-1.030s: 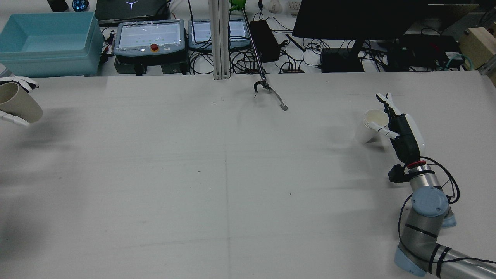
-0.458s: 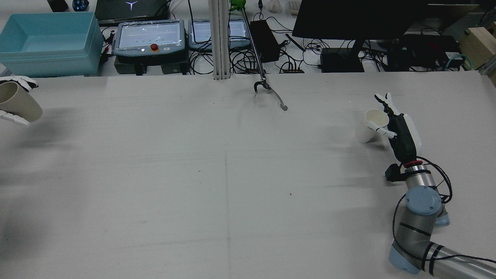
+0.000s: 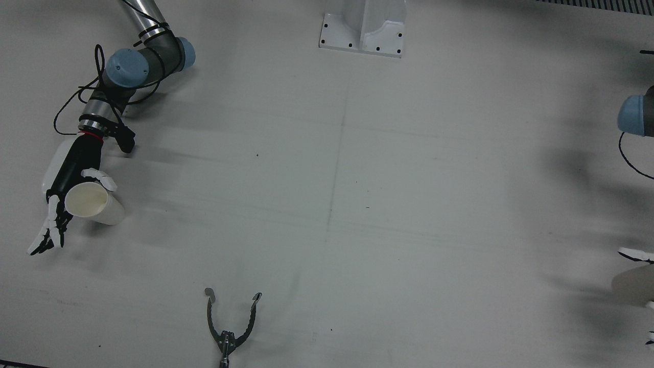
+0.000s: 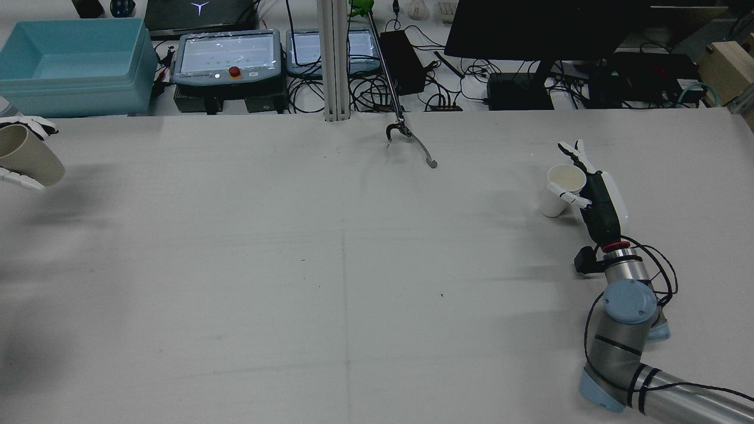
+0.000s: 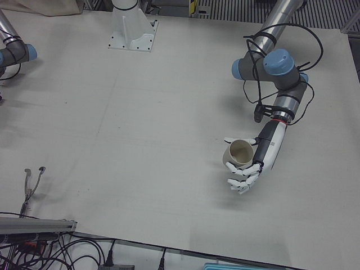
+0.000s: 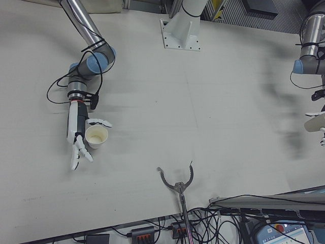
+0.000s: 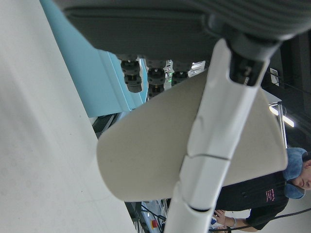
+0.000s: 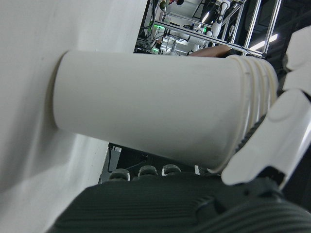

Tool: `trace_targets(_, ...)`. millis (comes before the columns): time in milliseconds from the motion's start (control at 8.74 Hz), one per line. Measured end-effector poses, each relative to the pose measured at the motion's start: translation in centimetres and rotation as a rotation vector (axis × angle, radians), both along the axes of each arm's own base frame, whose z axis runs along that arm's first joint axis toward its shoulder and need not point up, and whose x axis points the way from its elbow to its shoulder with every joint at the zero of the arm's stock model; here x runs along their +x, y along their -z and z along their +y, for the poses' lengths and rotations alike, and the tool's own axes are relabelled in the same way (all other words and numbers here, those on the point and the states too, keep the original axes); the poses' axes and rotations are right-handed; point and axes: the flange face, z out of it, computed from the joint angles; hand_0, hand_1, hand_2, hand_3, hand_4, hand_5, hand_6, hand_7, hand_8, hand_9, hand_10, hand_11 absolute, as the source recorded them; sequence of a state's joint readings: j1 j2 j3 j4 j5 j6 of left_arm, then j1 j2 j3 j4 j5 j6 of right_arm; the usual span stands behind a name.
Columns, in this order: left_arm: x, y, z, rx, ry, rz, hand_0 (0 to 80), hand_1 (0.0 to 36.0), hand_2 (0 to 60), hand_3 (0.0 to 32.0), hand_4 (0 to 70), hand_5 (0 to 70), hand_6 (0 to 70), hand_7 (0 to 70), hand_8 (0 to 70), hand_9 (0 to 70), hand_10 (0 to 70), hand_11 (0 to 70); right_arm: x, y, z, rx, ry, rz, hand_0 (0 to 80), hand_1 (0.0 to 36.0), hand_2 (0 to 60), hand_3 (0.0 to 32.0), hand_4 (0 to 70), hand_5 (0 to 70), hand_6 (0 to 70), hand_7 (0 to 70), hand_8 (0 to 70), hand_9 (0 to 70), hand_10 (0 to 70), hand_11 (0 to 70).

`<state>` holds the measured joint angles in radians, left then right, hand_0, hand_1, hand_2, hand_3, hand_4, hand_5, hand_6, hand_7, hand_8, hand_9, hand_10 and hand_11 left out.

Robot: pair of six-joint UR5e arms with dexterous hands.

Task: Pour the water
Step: 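Lift the paper cup off the table with the right hand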

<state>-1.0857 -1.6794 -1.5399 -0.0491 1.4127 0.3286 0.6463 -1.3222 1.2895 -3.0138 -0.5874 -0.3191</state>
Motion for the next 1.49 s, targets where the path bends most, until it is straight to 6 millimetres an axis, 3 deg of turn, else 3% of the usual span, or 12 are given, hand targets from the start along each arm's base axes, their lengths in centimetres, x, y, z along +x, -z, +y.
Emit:
trace_targets(114,0.0,-0.1,0.0,-0.001,-0.001,0.0,80.0,28.6,0.0,0.0,46.1,38.1,17.6,38.6,15.3,25.1,8.4,14.8,-0.3,0.0,0.1,0.0,0.006,0.001,39.3,10.0,23.6,0.0,18.6,17.4,9.8,17.6,0.9,2.1,0.1,0.3)
trace_targets(229,0.0,-0.1,0.0,-0.002,0.0,-0.001,80.0,28.4,0.0,0.0,46.2,38.0,17.6,38.7,15.2,25.0,8.4,14.8,-0.6,0.0,0.2,0.0,0.011,0.002,38.8,6.6,27.7,0.0,31.3,42.1,39.4,51.6,15.9,23.8,12.2,17.8)
trace_targets(343,0.0,-0.2,0.0,-0.003,0.0,-0.001,80.0,28.4,0.0,0.0,46.1,37.8,17.6,38.5,15.0,24.7,8.4,14.8,-0.7,0.1,0.3,0.0,0.013,0.002,39.2,5.1,33.7,0.0,40.5,61.2,59.9,70.0,37.4,50.1,26.6,38.1)
trace_targets(458,0.0,-0.2,0.0,-0.003,0.0,-0.001,80.0,28.2,0.0,0.0,46.0,37.6,17.6,38.6,15.0,24.8,8.4,14.7,-0.8,0.1,0.4,0.0,0.013,0.001,38.3,5.9,45.2,0.0,44.5,70.0,70.0,70.0,48.3,64.1,36.5,51.0)
trace_targets(572,0.0,-0.2,0.0,-0.004,0.0,-0.002,80.0,28.0,0.0,0.0,45.9,37.5,17.5,38.5,15.0,24.8,8.3,14.6,-0.8,0.1,0.4,0.0,0.013,0.001,37.4,8.0,56.4,0.0,43.7,70.0,70.0,70.0,50.2,66.5,39.5,54.9)
trace_targets(687,0.0,-0.2,0.0,-0.004,0.0,-0.002,80.0,27.7,0.0,0.0,46.5,37.4,17.5,38.5,14.9,24.7,8.3,14.5,-0.8,0.1,0.3,-0.001,0.013,0.001,36.2,9.4,60.0,0.0,40.6,70.0,70.0,70.0,49.9,65.8,39.9,55.6)
trace_targets(1030,0.0,-0.1,0.0,-0.002,-0.001,-0.001,80.0,27.6,0.0,0.0,50.2,38.1,18.3,40.2,14.9,24.7,8.0,14.2,0.1,0.4,-0.3,0.002,0.001,-0.003,38.0,13.0,60.0,0.0,33.5,70.0,67.4,70.0,44.8,59.5,38.9,54.6)
trace_targets(1259,0.4,0.9,-0.1,0.011,-0.011,0.003,80.0,28.0,0.0,0.0,52.0,38.8,18.6,40.5,14.8,24.5,8.0,14.1,1.7,2.2,-1.6,0.026,-0.025,-0.031,39.6,14.3,60.0,0.0,31.5,70.0,66.3,70.0,43.5,57.8,37.8,53.3)
trace_targets(1488,2.0,4.1,-1.2,0.042,-0.034,0.009,80.0,27.5,0.0,0.0,52.7,38.7,18.8,40.9,14.7,24.4,8.0,14.1,3.2,4.7,-2.9,0.059,-0.056,-0.068,41.2,14.7,60.0,0.0,30.3,70.0,65.8,70.0,42.5,56.6,36.9,52.3)
